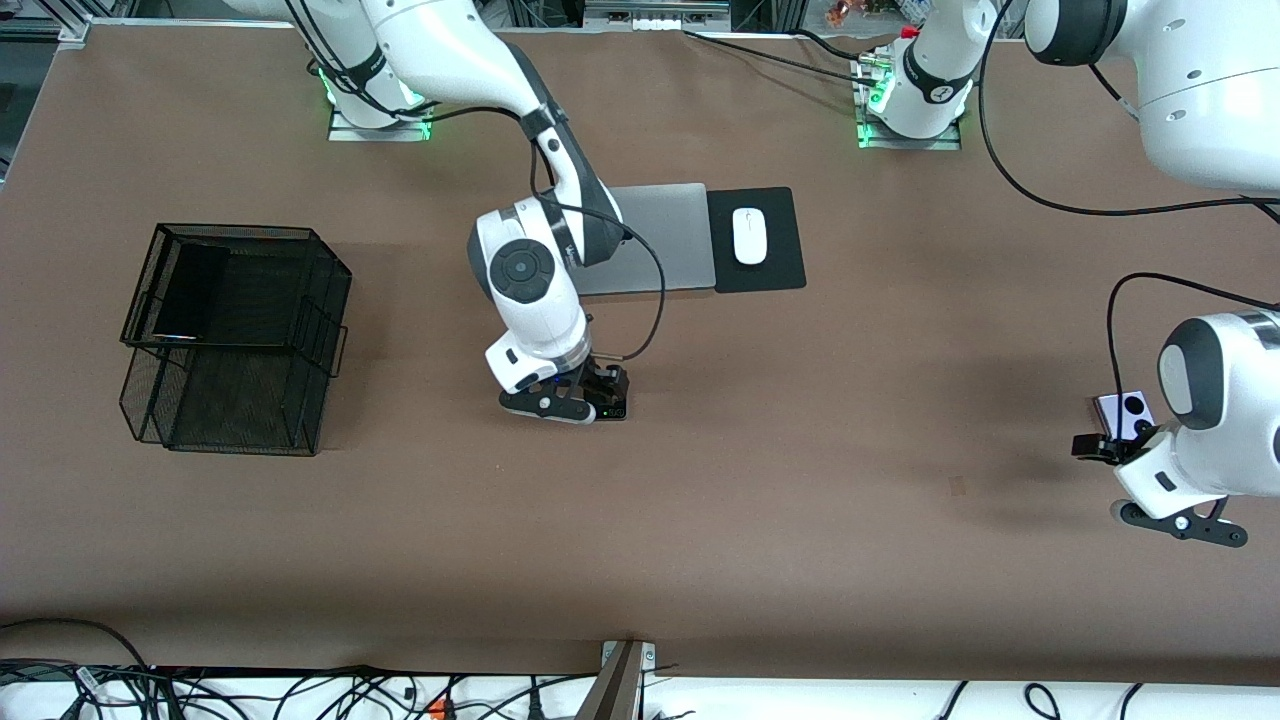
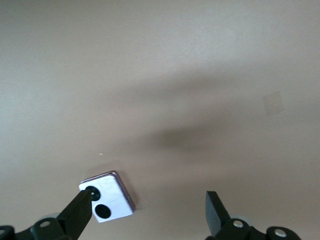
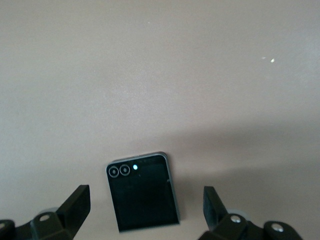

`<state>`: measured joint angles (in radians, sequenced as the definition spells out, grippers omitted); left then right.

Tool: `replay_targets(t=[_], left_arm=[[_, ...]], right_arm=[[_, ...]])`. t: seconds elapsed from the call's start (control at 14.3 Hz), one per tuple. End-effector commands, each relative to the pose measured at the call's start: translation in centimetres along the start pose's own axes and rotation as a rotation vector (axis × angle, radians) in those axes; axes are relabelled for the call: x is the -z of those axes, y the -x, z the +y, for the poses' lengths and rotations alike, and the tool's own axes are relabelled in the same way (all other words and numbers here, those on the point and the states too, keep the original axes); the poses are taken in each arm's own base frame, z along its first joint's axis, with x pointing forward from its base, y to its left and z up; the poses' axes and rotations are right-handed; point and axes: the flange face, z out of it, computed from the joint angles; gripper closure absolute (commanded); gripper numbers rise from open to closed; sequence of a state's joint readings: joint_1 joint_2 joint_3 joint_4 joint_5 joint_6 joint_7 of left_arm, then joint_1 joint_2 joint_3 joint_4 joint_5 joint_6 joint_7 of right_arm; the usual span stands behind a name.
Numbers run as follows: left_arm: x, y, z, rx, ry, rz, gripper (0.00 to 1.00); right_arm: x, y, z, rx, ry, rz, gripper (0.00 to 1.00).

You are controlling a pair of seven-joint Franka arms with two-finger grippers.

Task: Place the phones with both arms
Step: 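Grasp the flip phone with the right gripper while the left gripper grasps the white phone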

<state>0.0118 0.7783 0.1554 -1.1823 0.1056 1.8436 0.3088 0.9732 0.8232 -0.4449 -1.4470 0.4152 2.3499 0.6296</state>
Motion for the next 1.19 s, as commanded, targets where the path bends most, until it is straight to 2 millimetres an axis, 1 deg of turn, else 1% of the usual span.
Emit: replay_targets(t=[0.0,0.07,0.14,0.21,0.28,0.35,0.42,0.49,0.56,0.63,0.7,0.77,0.98,1.12], left_arm=[[-0.8,1.0,0.0,0.018,0.014,-0.014,0.00],[-1.2,1.5,-1.2,0.010,0.017,-0.009,0.00],[-2.4,2.6,-4.1,0.015,0.020,0.009,0.00],[-2.9,3.1,-5.7,0.031,0.025,0.051,0.00],[-3.6,3.6,-7.4,0.072,0.047,0.088,0.00],[-4.3,3.9,-8.4,0.117,0.086,0.112,0.00],[-5.2,4.7,-10.0,0.156,0.119,0.125,0.00],[-6.1,5.8,-12.1,0.199,0.142,0.137,0.00],[-7.2,6.5,-12.8,0.213,0.150,0.151,0.00],[-8.2,6.8,-12.8,0.210,0.144,0.167,0.00],[-9.6,7.9,-13.7,0.233,0.136,0.177,0.00],[-10.4,8.6,-14.4,0.253,0.129,0.197,0.00],[-11.5,8.8,-14.2,0.320,0.158,0.211,0.00],[-12.6,9.3,-13.6,0.377,0.181,0.191,0.00]], right_arm=[[-2.4,1.4,-2.1,-0.024,-0.026,0.012,0.00],[-3.0,2.1,-2.5,-0.025,-0.028,0.007,0.00],[-3.7,2.3,-2.4,-0.029,-0.023,0.006,0.00],[-4.1,2.4,-2.4,-0.025,-0.022,0.009,0.00],[-4.7,2.5,-2.3,-0.019,-0.014,0.012,0.00],[-5.2,2.7,-2.2,-0.002,-0.003,0.013,0.00],[-5.6,3.0,-2.2,0.035,0.022,0.026,0.00],[-5.8,3.0,-2.1,0.071,0.045,0.040,0.00],[-5.8,3.1,-2.1,0.097,0.057,0.049,0.00],[-5.8,3.0,-2.0,0.101,0.061,0.051,0.00],[-5.9,3.1,-2.0,0.103,0.062,0.049,0.00],[-5.9,3.1,-2.0,0.105,0.061,0.049,0.00],[-6.0,3.2,-2.0,0.115,0.062,0.047,0.00],[-6.1,3.8,-2.4,0.166,0.059,0.037,0.00]])
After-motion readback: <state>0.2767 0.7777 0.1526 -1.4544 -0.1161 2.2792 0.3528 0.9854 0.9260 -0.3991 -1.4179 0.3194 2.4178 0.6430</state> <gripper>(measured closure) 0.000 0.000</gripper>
